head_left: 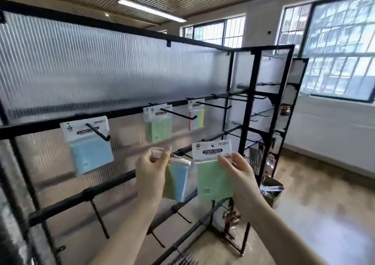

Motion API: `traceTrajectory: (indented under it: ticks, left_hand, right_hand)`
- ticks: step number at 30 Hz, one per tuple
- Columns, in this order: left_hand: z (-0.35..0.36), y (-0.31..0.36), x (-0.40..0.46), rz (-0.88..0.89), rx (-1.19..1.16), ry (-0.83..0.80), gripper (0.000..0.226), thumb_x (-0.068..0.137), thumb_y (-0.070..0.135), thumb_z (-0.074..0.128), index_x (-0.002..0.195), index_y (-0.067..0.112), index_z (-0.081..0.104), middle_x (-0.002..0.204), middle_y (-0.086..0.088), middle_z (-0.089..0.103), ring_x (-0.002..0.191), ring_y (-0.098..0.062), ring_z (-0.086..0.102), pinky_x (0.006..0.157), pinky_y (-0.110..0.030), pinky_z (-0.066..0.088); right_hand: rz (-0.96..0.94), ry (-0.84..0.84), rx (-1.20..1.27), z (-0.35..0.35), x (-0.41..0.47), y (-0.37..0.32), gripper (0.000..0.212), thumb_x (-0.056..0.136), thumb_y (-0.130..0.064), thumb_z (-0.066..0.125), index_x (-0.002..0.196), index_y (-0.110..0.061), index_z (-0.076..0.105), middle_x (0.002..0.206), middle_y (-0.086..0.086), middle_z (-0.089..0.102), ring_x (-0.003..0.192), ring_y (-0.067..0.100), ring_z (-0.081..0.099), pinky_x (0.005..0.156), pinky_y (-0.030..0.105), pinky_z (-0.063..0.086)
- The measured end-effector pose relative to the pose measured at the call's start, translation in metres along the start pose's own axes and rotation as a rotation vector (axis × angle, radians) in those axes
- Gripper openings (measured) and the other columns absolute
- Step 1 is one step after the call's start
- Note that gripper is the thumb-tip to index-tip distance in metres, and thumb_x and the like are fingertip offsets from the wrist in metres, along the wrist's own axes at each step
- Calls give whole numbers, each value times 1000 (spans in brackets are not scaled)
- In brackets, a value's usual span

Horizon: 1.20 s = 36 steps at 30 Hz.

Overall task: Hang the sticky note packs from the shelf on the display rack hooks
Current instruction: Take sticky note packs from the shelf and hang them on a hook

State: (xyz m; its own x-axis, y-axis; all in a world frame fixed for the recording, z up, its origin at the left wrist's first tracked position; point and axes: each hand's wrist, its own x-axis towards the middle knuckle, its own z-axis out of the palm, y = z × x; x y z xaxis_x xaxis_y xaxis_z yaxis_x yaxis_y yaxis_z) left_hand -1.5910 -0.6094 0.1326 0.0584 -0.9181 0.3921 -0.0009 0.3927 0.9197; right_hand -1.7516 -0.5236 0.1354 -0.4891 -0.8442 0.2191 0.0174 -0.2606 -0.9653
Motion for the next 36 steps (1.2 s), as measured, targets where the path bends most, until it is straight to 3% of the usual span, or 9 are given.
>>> traceTrajectory:
  ticks: [2, 6, 9, 16, 20, 27, 30, 32, 36]
  left_hand:
    - [4, 2, 17, 77, -30, -56, 47, 73, 59, 61, 73, 12, 57, 59, 1, 62, 48, 1, 55, 49, -8, 41]
    - [12, 11, 48, 149, -55, -182, 67, 50, 87, 59, 71, 23, 63, 61, 0, 66, 47, -3, 58, 46, -11, 44]
    - [16, 21, 58, 172, -1, -247, 63, 44, 92, 56, 72, 37, 68, 65, -5, 66, 47, -8, 57, 45, -13, 44]
    - [26, 35, 69, 209, 61, -308, 33, 70, 62, 64, 70, 29, 65, 54, -14, 60, 41, -19, 52, 40, -14, 37]
    - [33, 36, 72, 205, 66, -298, 22, 75, 47, 62, 66, 27, 64, 44, 3, 55, 35, -2, 44, 38, -9, 31]
    - [39, 26, 72, 192, 146, -163, 28, 82, 40, 62, 62, 20, 58, 39, 11, 42, 35, -2, 37, 39, -7, 26]
    - [41, 20, 76, 183, 246, -38, 22, 82, 40, 64, 71, 22, 60, 46, 9, 54, 38, -2, 47, 40, -8, 30]
    - [41, 15, 80, 182, 287, 57, 18, 80, 41, 65, 82, 25, 59, 57, 10, 62, 44, -2, 54, 40, -10, 34]
    - [40, 4, 89, 178, 386, 199, 19, 81, 43, 66, 90, 33, 52, 63, -5, 62, 54, -17, 57, 45, -35, 43]
  right_hand:
    - [-34, -4, -42, 3, 24, -7, 26, 87, -32, 66, 64, -24, 57, 62, -4, 58, 55, 14, 54, 49, 28, 43]
    - [-107, -29, -44, 10, 61, -15, 20, 75, -47, 68, 72, -28, 64, 70, -3, 65, 62, 14, 62, 53, 31, 51]
    - [-175, -128, 35, 19, 74, -18, 20, 75, -45, 68, 83, -26, 67, 80, 0, 71, 69, 16, 67, 60, 32, 56]
    - [-255, -177, 65, 39, 101, -18, 25, 83, -32, 63, 92, -9, 61, 69, -4, 66, 61, 7, 63, 54, 19, 49]
    - [-213, -152, 48, 40, 114, -9, 17, 88, -29, 63, 88, -13, 63, 70, 1, 66, 62, 10, 62, 55, 24, 53]
    - [-264, -255, 9, 44, 139, 3, 24, 91, -28, 63, 86, -5, 61, 66, 9, 55, 58, 13, 48, 50, 19, 41]
    - [-287, -337, -23, 50, 153, 10, 30, 91, -30, 61, 85, 0, 59, 60, -3, 50, 55, 8, 43, 50, 18, 35]
    - [-300, -365, -45, 58, 161, 12, 21, 92, -28, 61, 79, -11, 57, 56, -15, 52, 51, -2, 43, 50, 10, 34]
    - [-272, -368, -58, 79, 182, 19, 18, 87, -28, 67, 96, -22, 52, 89, -10, 61, 77, -6, 57, 65, 8, 43]
